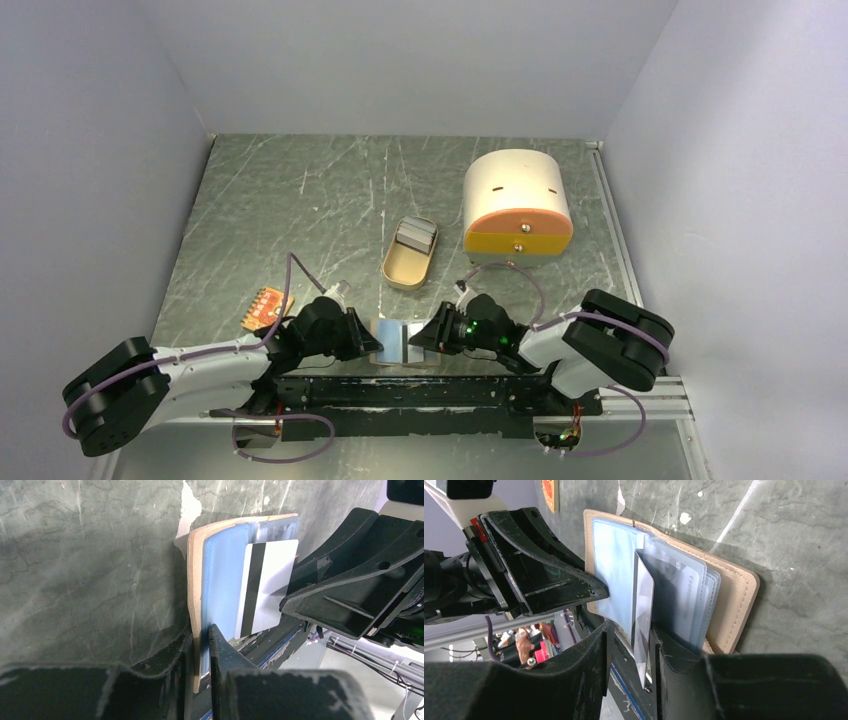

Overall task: Put the credit cards into the card holder
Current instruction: Insert the credit card into the card holder.

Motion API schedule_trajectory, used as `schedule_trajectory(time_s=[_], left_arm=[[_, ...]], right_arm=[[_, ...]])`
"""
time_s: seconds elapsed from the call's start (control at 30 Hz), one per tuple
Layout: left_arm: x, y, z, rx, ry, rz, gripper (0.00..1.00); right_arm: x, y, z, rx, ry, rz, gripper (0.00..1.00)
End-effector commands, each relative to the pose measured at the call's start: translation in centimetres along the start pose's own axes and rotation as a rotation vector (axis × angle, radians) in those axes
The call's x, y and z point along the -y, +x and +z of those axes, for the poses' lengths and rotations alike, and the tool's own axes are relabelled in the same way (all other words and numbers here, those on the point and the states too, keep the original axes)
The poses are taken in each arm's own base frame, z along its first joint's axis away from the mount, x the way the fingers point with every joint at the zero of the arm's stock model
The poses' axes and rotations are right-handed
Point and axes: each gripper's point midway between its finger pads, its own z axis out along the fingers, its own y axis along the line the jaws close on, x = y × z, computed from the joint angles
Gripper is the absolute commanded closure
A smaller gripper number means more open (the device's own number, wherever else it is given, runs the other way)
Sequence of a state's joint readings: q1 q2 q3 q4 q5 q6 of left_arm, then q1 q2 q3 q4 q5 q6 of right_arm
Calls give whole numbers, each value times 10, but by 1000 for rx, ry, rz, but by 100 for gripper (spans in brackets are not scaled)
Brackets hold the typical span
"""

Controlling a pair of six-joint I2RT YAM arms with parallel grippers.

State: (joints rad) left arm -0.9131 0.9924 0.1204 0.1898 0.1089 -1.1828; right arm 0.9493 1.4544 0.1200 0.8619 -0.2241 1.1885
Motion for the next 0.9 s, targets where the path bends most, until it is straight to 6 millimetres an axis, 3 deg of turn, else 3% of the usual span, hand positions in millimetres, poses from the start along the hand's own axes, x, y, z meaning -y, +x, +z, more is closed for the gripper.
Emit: schedule_trajectory(time_s=[0.0, 0.2, 0.57, 0.73, 0.87], left_arm=[[6, -1, -2, 0, 27, 5, 80], [4, 0, -2, -4, 18, 8, 80], [2, 1, -3, -5, 14, 4, 80], [3, 0, -3, -3, 18, 4, 80], [3, 0, -2, -5, 14, 9, 80]], right_arm=[[20, 0, -5, 10, 89, -14, 64], [26, -1, -5, 11, 128, -25, 58], [34, -2, -10, 24, 165, -23, 58], [35, -3, -12, 31, 173, -25, 63], [34, -3, -12, 33, 164, -27, 76]])
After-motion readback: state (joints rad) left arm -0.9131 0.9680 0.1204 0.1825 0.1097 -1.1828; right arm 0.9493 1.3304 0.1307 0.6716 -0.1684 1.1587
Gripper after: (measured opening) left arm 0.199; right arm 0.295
